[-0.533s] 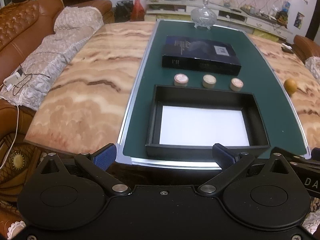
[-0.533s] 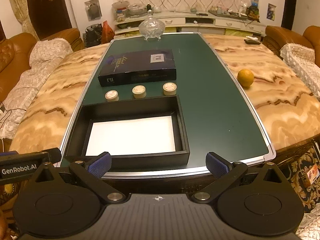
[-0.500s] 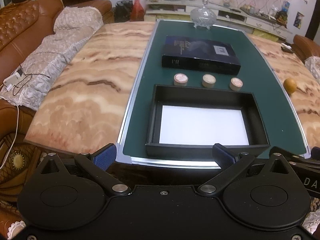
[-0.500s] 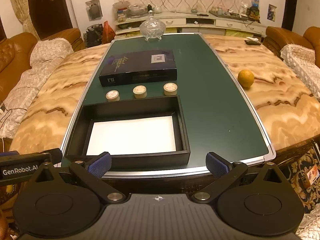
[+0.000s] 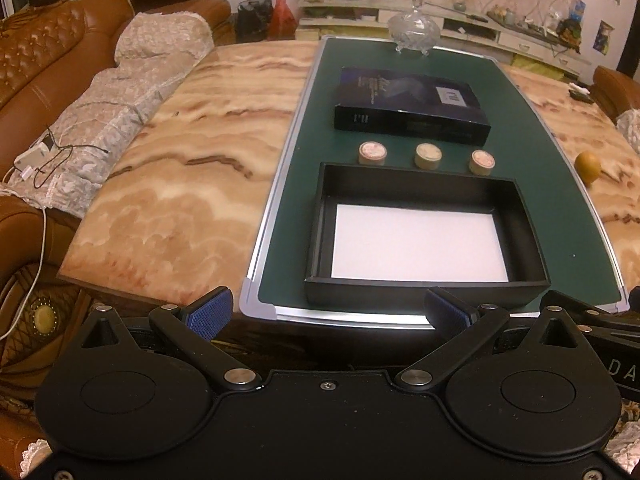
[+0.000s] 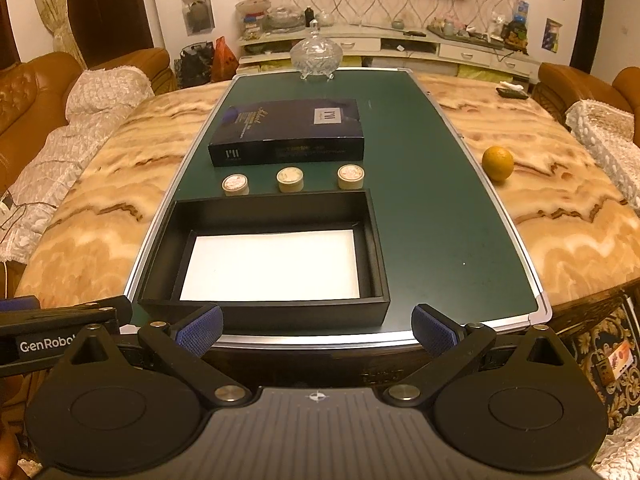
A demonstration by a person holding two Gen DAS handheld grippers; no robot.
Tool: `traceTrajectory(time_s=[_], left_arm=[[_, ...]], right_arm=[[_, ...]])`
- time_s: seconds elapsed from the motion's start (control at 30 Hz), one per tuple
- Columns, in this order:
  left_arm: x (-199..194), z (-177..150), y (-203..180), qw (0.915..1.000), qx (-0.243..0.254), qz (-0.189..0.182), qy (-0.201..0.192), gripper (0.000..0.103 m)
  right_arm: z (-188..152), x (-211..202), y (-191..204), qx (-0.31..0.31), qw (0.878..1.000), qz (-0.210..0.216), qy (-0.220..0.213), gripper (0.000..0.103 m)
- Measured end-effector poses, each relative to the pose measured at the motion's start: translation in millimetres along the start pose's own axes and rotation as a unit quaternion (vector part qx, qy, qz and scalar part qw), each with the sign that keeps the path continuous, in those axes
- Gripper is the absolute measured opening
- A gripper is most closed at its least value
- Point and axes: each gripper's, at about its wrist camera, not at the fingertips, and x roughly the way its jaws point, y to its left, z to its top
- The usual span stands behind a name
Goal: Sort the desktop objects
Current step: 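Move the left tool toward the pink-labelled tin beside the blue box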
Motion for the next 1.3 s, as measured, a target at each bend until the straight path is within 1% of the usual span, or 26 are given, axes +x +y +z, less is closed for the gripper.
traceTrajectory(time_s=[0.57, 0.73, 0.93, 1.3], left_arm=[[13, 6, 1, 0.9999, 0.001, 0.008, 0.007, 0.103], [21, 8, 3, 0.9998, -0.005, 0.004, 0.017, 0.103], [31, 11, 1, 0.9995, 0.005, 0.017, 0.025, 0.103], [54, 22, 1, 0.9992, 0.003, 0.015, 0.038, 0.103]], right_arm=[[6, 17, 3, -0.003, 1.0, 0.0, 0.013, 0.103], [8, 25, 3, -0.002, 1.0, 0.0, 0.02, 0.103], [11, 34, 6, -0.009, 1.0, 0.0, 0.025, 0.103], [20, 57, 7, -0.01, 0.999, -0.002, 0.036, 0.103]])
